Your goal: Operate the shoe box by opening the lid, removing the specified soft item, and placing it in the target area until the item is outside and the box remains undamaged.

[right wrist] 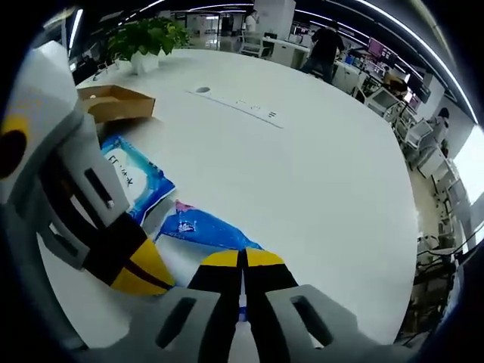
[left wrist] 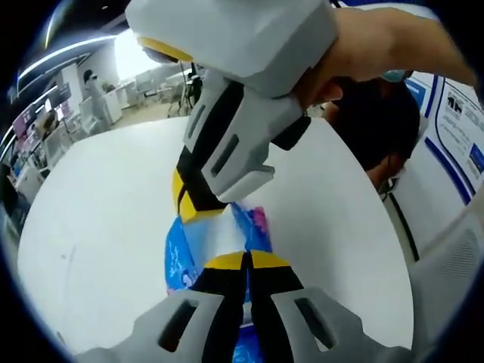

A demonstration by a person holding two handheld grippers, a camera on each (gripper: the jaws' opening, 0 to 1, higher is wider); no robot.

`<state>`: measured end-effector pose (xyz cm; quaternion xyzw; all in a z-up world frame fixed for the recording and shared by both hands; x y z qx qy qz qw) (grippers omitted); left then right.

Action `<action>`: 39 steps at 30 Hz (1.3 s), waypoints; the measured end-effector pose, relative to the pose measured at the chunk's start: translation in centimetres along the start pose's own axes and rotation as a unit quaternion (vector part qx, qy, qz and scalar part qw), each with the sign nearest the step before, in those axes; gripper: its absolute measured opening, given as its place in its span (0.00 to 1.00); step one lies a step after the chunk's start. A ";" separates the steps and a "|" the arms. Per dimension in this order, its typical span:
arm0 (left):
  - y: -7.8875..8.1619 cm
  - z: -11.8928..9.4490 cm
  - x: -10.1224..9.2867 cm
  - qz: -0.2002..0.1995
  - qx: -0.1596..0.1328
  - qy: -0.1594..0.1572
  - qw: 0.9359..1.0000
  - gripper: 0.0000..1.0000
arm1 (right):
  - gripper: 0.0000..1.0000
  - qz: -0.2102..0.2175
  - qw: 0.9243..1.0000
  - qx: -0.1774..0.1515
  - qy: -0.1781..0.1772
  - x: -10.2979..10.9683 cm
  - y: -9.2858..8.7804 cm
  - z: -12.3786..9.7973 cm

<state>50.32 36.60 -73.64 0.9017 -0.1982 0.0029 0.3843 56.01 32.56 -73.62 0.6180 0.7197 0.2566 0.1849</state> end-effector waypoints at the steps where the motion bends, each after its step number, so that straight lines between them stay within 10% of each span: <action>1: 0.0 0.0 0.0 0.003 0.000 0.001 1.000 0.00 | 0.00 0.000 1.000 0.000 0.000 0.0 0.0 0.0; 24: 0.8 -2.8 0.0 0.012 -0.008 0.019 1.000 0.11 | 0.08 -0.018 1.000 -0.012 -0.011 1.1 1.1 -3.4; 39: -0.6 -8.9 -0.2 -0.030 -0.013 0.059 0.998 0.23 | 0.18 -0.055 0.998 -0.025 0.011 4.9 2.2 -6.7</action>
Point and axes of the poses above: the point that each gripper's makers call its tool centre point, and the gripper's own axes: z roughly forward along the fingers, x roughly to its left, y roughly out of its top, the point moved 1 cm from there along -z, roughly backward along the fingers, and after that the axes turned 15 degrees about z, right-handed, at the moved point
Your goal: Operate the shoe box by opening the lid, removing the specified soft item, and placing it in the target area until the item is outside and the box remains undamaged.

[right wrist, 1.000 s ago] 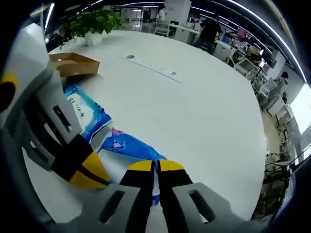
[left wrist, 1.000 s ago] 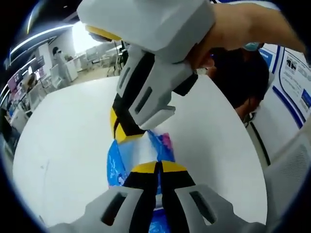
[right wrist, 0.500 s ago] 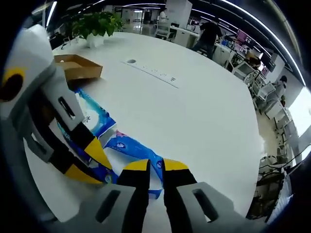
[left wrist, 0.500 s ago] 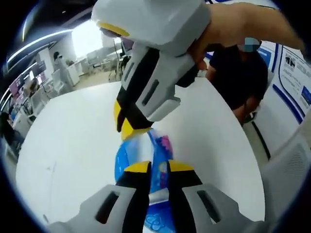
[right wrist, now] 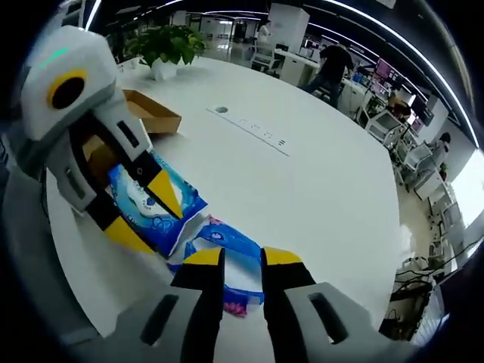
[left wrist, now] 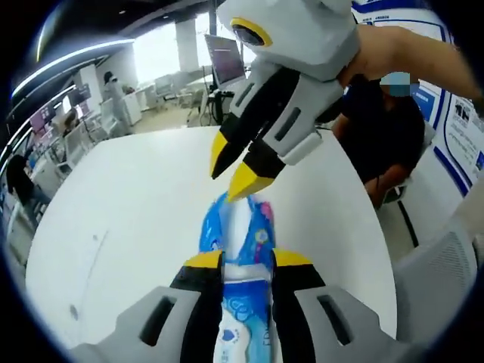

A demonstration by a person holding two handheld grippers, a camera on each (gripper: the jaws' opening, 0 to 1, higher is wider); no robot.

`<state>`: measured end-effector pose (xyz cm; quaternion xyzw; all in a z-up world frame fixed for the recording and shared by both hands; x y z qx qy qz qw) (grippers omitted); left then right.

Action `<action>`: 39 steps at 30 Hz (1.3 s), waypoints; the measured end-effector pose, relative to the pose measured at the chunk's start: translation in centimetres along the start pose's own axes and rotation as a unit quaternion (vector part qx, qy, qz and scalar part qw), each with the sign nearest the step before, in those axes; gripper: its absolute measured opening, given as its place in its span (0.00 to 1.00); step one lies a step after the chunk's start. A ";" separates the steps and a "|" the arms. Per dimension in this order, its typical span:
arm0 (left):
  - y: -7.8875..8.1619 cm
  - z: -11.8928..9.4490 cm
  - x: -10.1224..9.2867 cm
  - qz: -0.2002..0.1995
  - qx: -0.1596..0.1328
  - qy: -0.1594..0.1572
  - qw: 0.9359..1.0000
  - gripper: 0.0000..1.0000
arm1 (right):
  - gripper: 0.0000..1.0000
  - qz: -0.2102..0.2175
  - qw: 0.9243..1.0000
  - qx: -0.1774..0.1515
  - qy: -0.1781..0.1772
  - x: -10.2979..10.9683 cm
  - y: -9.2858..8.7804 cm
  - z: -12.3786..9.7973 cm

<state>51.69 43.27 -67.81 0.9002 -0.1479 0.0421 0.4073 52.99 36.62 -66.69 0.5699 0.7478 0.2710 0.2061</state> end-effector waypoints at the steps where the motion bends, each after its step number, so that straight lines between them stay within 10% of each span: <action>1: -0.1 -0.4 0.0 -0.004 -0.002 0.002 1.000 0.24 | 0.18 0.000 1.000 -0.001 0.007 0.4 0.2 -0.1; 39: -7.1 -20.6 -3.3 -0.120 -0.039 0.136 0.983 0.61 | 0.48 -0.165 0.967 0.028 0.190 17.7 3.4 -1.8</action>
Point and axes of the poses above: the point that each gripper's makers call its tool centre point, and the gripper's own axes: z roughly forward along the fingers, x roughly to its left, y roughly out of its top, the point moved 1 cm from there along -z, roughly backward along the fingers, and after that the axes turned 15 degrees about z, right-handed, at the moved point
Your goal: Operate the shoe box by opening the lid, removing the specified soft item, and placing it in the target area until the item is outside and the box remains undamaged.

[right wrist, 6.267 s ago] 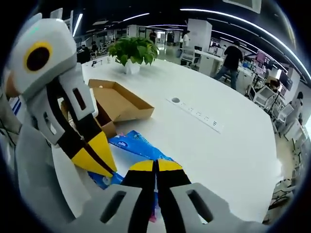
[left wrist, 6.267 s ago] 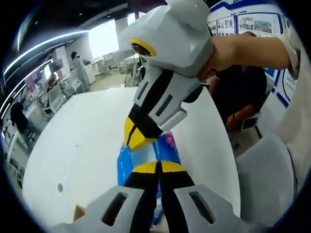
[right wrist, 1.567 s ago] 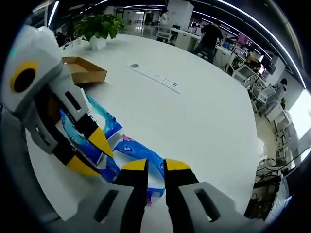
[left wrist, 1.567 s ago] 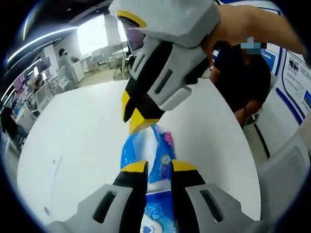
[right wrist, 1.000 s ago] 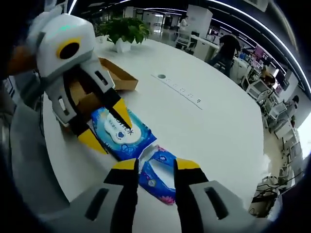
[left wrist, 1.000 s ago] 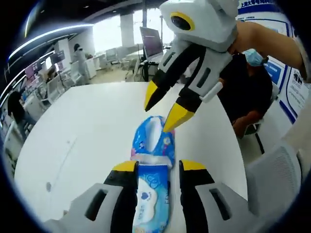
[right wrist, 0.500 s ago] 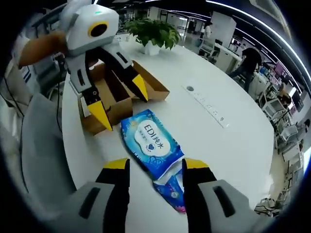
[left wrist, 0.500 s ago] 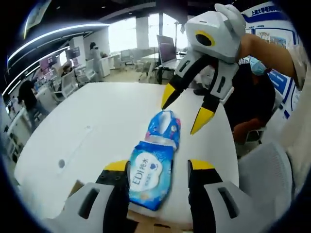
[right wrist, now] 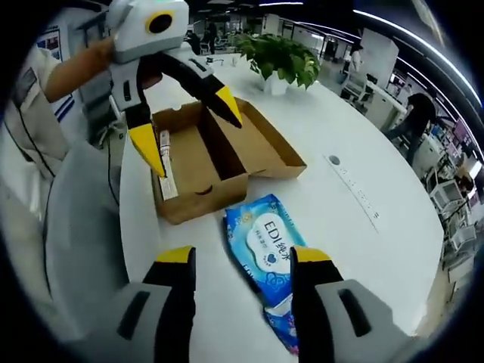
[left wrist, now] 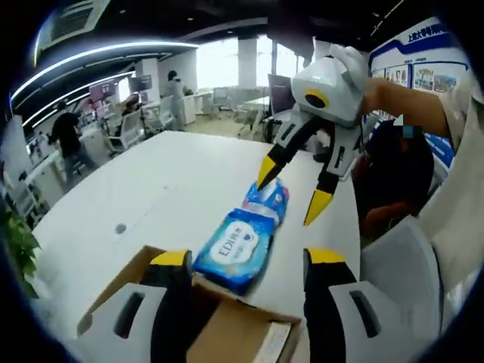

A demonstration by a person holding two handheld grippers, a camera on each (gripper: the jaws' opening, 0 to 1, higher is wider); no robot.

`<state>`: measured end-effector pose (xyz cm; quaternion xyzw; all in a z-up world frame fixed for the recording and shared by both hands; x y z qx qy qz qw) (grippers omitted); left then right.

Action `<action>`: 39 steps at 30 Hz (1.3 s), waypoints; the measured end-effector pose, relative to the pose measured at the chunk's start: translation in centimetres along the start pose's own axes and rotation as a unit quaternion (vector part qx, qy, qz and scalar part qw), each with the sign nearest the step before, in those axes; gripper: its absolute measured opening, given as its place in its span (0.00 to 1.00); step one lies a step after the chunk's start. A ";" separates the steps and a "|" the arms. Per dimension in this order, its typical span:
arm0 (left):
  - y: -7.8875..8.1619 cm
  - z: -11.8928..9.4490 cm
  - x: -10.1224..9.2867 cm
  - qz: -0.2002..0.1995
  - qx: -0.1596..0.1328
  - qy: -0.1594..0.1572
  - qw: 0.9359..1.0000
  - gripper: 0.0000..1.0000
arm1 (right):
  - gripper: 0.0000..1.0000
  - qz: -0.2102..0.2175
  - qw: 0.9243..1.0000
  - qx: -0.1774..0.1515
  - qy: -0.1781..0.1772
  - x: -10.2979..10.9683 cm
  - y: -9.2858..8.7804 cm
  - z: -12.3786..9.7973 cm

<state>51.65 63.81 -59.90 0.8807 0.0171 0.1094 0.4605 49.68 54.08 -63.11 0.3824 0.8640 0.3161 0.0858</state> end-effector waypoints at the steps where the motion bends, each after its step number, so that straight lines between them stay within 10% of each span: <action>1: -0.3 -0.6 -0.1 -0.003 -0.002 0.004 1.000 0.62 | 0.48 -0.004 1.000 -0.001 0.005 0.4 0.2 0.2; 39: -5.6 -14.0 -0.9 -0.062 -0.039 0.154 0.985 0.98 | 0.57 -0.098 0.987 0.022 0.128 7.6 4.7 8.4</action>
Point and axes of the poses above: the point that each gripper's makers call its tool centre point, and the gripper's own axes: z roughly forward along the fingers, x roughly to its left, y roughly out of its top, the point moved 1 cm from there along -z, roughly backward along the fingers, and after that the axes turned 15 degrees about z, right-handed, at the moved point
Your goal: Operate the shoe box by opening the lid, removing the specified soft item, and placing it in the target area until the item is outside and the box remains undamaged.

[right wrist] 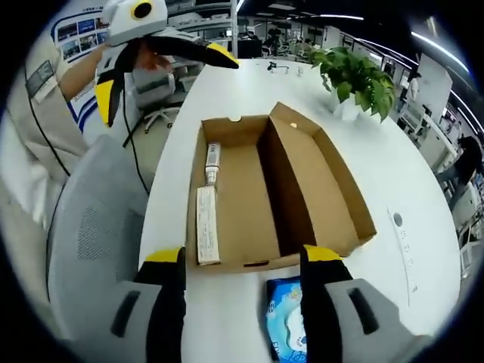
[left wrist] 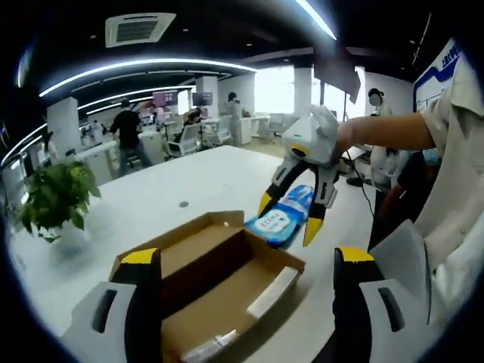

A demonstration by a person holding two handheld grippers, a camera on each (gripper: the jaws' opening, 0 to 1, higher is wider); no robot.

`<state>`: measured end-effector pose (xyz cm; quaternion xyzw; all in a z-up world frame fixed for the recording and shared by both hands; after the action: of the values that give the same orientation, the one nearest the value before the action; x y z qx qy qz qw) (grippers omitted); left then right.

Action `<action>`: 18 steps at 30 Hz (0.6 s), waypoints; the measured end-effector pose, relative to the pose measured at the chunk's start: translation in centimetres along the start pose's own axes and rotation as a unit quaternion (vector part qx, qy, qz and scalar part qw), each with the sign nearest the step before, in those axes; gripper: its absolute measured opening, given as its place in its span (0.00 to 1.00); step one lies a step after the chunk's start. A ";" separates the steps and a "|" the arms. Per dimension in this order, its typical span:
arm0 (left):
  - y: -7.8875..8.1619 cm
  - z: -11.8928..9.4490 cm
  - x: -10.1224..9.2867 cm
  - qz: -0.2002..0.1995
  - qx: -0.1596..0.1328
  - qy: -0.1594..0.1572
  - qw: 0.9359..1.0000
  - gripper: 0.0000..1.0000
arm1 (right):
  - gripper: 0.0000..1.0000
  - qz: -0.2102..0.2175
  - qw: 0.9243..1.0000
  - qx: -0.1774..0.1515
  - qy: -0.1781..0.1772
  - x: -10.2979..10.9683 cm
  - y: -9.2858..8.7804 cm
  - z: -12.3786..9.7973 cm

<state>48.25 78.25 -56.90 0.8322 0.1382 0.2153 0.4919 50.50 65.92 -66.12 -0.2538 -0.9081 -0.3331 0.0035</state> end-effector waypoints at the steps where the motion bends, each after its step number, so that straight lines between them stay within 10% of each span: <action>1: -0.2 -0.2 0.0 0.000 0.001 0.003 1.000 0.99 | 0.57 0.000 1.000 0.002 0.001 0.0 0.0 0.3; 18: -3.4 -3.3 -0.2 -0.008 0.016 0.023 1.000 1.00 | 0.57 -0.035 0.998 0.044 0.000 -0.3 -1.0 4.0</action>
<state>46.33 82.33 -58.56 0.8336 0.1595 0.2278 0.4773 50.98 67.56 -69.92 -0.2215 -0.9303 -0.2924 0.0028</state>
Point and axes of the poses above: the point that each gripper's makers call its tool centre point, and the gripper's own axes: z roughly forward along the fingers, x roughly to its left, y roughly out of its top, the point moved 1 cm from there along -z, roughly backward along the fingers, and after that the axes turned 15 degrees about z, right-handed, at the moved point
